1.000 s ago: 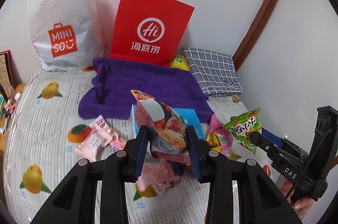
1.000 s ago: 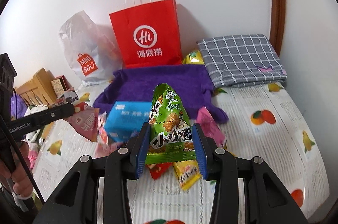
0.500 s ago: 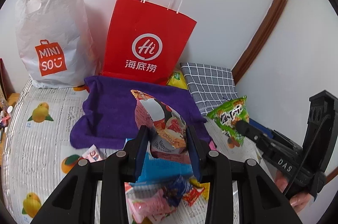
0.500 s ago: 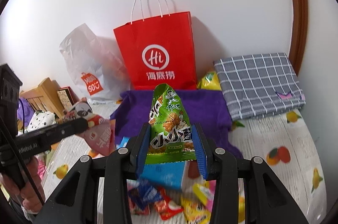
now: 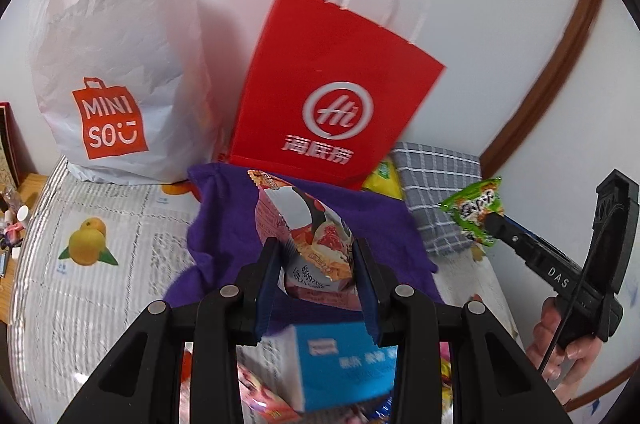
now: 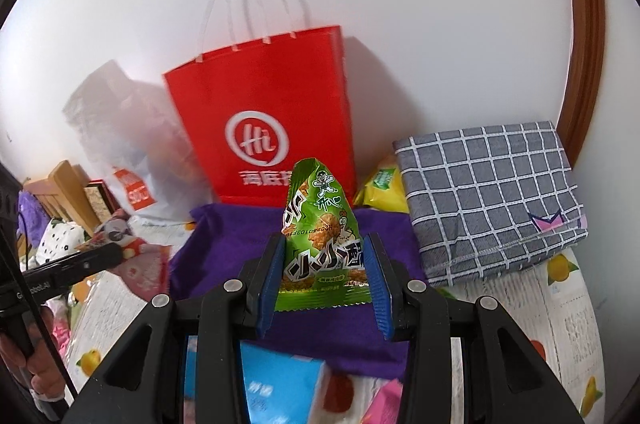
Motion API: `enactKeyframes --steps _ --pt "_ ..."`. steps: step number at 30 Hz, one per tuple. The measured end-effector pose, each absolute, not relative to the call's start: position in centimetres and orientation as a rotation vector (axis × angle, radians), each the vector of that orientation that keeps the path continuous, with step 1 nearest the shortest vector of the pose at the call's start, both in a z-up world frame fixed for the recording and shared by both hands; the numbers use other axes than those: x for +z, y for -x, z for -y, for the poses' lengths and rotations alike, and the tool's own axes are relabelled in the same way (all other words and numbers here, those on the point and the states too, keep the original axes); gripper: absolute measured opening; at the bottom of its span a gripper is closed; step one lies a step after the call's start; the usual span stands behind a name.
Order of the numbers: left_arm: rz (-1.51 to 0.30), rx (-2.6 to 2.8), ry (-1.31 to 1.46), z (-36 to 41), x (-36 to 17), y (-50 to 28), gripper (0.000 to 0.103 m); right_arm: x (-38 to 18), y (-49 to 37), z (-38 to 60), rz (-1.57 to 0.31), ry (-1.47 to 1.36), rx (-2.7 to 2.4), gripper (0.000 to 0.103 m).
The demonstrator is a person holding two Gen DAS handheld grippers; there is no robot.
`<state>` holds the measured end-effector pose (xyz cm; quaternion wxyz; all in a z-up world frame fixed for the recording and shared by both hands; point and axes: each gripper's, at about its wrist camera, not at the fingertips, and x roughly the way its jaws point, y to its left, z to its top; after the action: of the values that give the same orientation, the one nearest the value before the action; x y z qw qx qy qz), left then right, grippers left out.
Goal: Organize snacks
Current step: 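Carry both held snacks up over the purple towel, then open both tools to drop the snacks onto the purple towel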
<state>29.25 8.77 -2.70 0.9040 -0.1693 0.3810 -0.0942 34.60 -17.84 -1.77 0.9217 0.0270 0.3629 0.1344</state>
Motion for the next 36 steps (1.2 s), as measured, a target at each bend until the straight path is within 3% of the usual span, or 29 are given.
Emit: enactKeyframes --steps 16,36 --pt "-0.885 -0.181 0.380 -9.2 -9.1 -37.4 0.034 -9.0 -43.0 18.8 -0.939 -0.064 0.264 0.040" --pt "-0.961 -0.194 0.415 -8.5 -13.2 -41.4 0.034 -15.0 -45.3 17.9 -1.095 -0.080 0.277 0.040"
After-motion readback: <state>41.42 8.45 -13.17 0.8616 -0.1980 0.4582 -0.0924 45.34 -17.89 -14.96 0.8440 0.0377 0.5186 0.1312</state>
